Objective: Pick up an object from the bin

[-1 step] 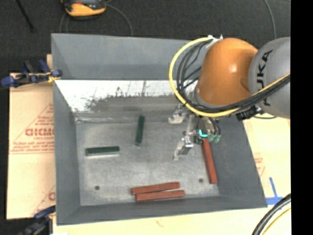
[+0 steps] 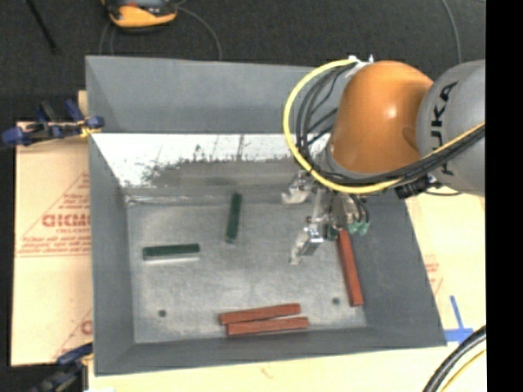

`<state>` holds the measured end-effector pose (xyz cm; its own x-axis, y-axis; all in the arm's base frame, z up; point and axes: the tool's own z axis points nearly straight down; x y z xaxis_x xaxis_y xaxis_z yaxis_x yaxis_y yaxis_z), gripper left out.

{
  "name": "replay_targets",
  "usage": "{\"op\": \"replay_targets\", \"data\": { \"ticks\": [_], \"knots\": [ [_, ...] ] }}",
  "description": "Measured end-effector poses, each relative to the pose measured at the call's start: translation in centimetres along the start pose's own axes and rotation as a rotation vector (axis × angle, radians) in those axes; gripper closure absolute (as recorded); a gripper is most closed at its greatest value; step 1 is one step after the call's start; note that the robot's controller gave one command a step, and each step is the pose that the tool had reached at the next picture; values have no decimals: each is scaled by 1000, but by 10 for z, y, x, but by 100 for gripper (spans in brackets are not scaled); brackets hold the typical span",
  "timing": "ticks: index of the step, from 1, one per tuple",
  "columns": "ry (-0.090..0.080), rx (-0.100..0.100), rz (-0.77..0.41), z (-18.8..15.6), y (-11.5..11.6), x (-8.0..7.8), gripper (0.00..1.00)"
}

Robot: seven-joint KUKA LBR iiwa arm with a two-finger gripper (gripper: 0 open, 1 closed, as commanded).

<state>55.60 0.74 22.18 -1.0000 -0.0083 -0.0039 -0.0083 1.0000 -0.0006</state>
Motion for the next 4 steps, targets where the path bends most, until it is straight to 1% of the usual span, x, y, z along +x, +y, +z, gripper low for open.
{"op": "replay_targets", "data": {
  "ticks": [1,2,3,4],
  "knots": [
    [-5,1,-83,40,12,-21,0],
    [-2,-1,-338,60,46,-84,0],
    [-2,0,-455,87,48,-95,0],
    [-2,0,-769,136,37,-96,0]
  ]
}}
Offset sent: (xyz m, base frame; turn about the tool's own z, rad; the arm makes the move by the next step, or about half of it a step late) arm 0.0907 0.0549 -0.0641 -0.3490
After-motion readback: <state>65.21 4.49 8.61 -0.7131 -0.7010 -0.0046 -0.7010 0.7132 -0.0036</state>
